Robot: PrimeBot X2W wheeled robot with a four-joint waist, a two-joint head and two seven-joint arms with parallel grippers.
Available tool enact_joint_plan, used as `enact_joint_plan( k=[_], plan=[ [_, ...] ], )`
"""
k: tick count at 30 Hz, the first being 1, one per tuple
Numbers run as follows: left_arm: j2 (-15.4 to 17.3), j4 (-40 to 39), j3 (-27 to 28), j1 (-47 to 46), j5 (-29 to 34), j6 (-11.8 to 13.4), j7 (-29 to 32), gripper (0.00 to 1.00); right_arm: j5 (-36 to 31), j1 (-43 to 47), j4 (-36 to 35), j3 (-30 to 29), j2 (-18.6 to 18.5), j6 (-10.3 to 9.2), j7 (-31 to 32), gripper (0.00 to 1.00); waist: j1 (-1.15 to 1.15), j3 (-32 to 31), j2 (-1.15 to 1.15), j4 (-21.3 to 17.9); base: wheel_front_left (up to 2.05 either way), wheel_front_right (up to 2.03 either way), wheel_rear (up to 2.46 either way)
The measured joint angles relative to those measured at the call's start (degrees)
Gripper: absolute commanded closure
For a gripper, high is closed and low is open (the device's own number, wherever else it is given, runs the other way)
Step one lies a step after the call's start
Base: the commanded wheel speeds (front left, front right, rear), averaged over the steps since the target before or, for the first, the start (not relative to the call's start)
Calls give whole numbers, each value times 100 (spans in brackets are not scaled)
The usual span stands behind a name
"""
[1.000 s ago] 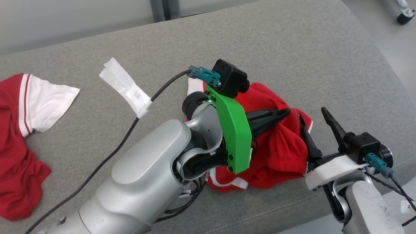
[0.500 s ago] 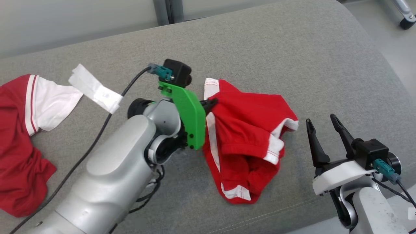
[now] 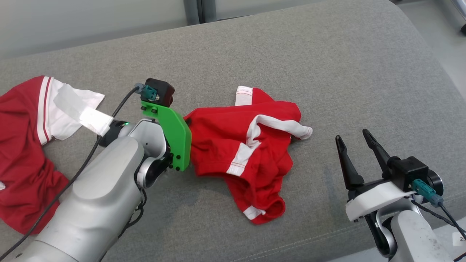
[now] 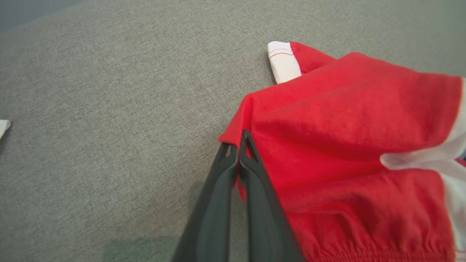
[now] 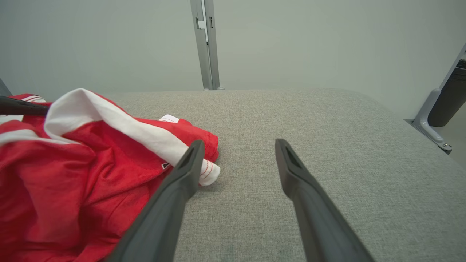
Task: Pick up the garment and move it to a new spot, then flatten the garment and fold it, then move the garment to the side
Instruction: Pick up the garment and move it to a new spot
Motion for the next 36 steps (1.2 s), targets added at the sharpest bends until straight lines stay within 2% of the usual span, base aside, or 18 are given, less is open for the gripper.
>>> enact_joint_plan(
  k=[2, 7, 8, 10, 11, 12, 13, 22, 31, 36],
  plan=[
    [65, 142, -113, -5, 153, 2, -45, 82, -2, 0, 0, 7, 0, 2, 0, 0, 0, 5, 0, -6, 0, 0, 0],
    [282, 455, -102, -4, 278, 54, -168, 82, -34, -7, 12, 65, 14, 48, 0, 0, 0, 18, 0, -71, 0, 0, 0],
    [298, 493, -104, -4, 299, 57, -189, 76, -34, -7, 15, 58, 14, 48, 0, 0, 0, 23, 0, -91, 0, 0, 0],
    [272, 549, -101, -4, 307, 57, -254, 54, -34, -6, 16, 24, 12, 48, 0, 0, 0, 34, 0, -119, 0, 0, 0],
    [236, 583, -92, -4, 307, 58, -287, 40, -34, -3, 18, 12, 11, 48, 0, 0, 0, 39, 0, -126, 0, 0, 0],
    [196, 624, -91, -4, 307, 58, -325, 16, -34, -3, 20, 10, 12, 48, 0, 0, 0, 44, 0, -132, 0, 0, 0],
    [163, 651, -82, -3, 304, 58, -328, 0, -34, -3, 21, 8, 14, 48, 0, 0, 0, 48, 0, -138, 0, 0, 0],
    [-80, 620, 218, -18, 244, 105, -884, 0, -32, 77, -16, -237, 14, -4, 0, 0, 0, 48, 0, -52, 0, 0, 0],
    [-40, 286, 641, 33, 245, 157, -1956, 0, -33, 129, -190, -491, -27, -80, -1, 0, 0, -83, 0, 197, 0, 0, 0],
    [80, 97, 750, 544, 270, 202, -2564, 0, -47, 336, -318, -660, -119, -149, 0, 0, 0, -230, 0, 342, 0, 0, 0]
  ],
)
